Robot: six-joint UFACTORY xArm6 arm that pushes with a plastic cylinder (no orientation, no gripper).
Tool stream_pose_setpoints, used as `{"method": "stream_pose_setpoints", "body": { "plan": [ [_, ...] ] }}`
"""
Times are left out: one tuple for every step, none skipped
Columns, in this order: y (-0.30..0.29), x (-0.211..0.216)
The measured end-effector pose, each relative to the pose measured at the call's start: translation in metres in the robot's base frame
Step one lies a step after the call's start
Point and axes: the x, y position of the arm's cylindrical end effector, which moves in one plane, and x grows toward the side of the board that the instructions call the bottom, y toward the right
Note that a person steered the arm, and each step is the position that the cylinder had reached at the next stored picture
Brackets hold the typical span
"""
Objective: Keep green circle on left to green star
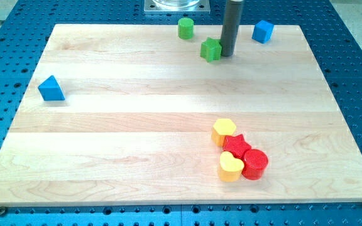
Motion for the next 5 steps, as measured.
{"method": "stream_pose_setpoints", "body": {
  "plan": [
    [-0.024, 0.0],
    [0.027, -0.048],
    [-0.007, -0.097],
    [-0.044, -0.096],
    [-0.126, -0.038]
  ]
}}
